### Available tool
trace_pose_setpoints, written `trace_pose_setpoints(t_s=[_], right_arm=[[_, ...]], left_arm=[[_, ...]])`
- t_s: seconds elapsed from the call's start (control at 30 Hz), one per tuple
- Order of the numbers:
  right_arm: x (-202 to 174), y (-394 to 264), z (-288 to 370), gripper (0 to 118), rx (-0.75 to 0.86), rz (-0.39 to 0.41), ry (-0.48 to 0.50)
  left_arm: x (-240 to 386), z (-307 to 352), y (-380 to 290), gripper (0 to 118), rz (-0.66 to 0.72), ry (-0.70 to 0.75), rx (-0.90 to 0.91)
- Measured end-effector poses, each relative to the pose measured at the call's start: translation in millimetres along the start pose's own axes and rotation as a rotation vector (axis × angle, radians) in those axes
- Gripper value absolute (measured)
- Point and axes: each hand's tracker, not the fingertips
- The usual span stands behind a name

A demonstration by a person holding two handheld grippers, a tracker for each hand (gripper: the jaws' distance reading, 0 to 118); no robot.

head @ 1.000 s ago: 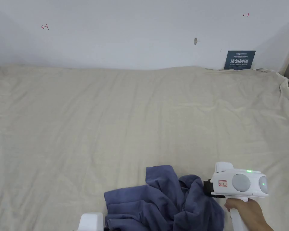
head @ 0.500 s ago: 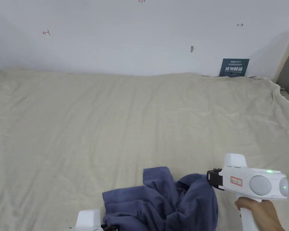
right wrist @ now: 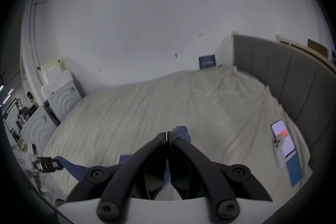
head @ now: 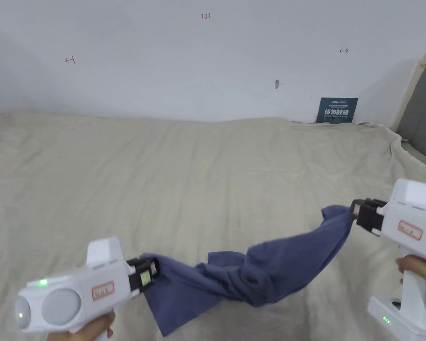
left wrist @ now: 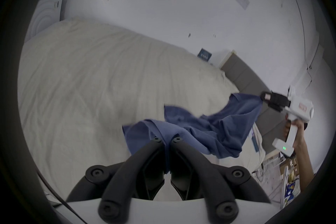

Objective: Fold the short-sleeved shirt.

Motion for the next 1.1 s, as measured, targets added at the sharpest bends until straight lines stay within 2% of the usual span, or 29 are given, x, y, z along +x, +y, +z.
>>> trace_pose_setpoints(t_s=[0.13,0.27,0.47,0.53,0.7,0.9,1.0,1.1], right_arm=[[12.1,42.7,12.7,0,0.090,-0.005,-0.033],[7.6,87.5,21.8,0,0.158,0.005,-0.044],[-20.8,146.4,23.1,0,0.232,0.051,-0.066],[-46.5,161.9,35.2,0,0.254,0.064,-0.076],[-72.0,205.6,38.9,0,0.312,0.103,-0.101],[-72.5,257.9,18.7,0,0.367,0.142,-0.120],[-78.5,264.7,12.3,0,0.380,0.156,-0.124],[-65.8,261.5,-9.4,0,0.379,0.162,-0.125]], left_arm=[[1.3,12.9,63.9,3,0.004,0.003,0.114],[10.6,18.8,125.1,3,-0.012,0.019,0.178],[48.1,13.6,204.4,3,-0.092,0.056,0.220],[62.5,10.8,232.2,2,-0.138,0.088,0.234],[89.3,8.6,292.4,2,-0.186,0.107,0.282],[105.7,1.4,346.1,2,-0.251,0.188,0.344],[101.0,-8.0,358.7,2,-0.253,0.194,0.354],[91.7,-23.3,356.7,2,-0.265,0.228,0.341]])
